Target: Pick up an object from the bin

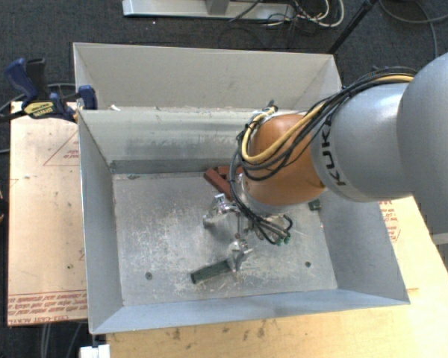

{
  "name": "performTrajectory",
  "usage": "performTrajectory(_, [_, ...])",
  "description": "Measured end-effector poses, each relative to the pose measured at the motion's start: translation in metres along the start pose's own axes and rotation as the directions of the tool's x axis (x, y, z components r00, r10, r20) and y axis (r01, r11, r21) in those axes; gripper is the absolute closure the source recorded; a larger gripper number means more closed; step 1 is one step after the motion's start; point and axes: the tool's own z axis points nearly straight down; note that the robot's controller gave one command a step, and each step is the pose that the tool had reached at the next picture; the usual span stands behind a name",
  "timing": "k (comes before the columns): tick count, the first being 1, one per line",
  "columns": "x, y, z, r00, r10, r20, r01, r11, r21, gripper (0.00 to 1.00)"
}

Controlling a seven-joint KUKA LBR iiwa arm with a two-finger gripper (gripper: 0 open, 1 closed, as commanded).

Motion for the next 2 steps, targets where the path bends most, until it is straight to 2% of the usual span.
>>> performTrajectory(1, [0.0086, 0.0639, -0.0006, 0.955, -0.297, -0.026, 0.297, 0.955, -0.004, 1.00])
performTrajectory(2, [0.0086, 0.0639, -0.0006, 0.955, -0.297, -0.026, 0.297, 0.955, -0.004, 1.00])
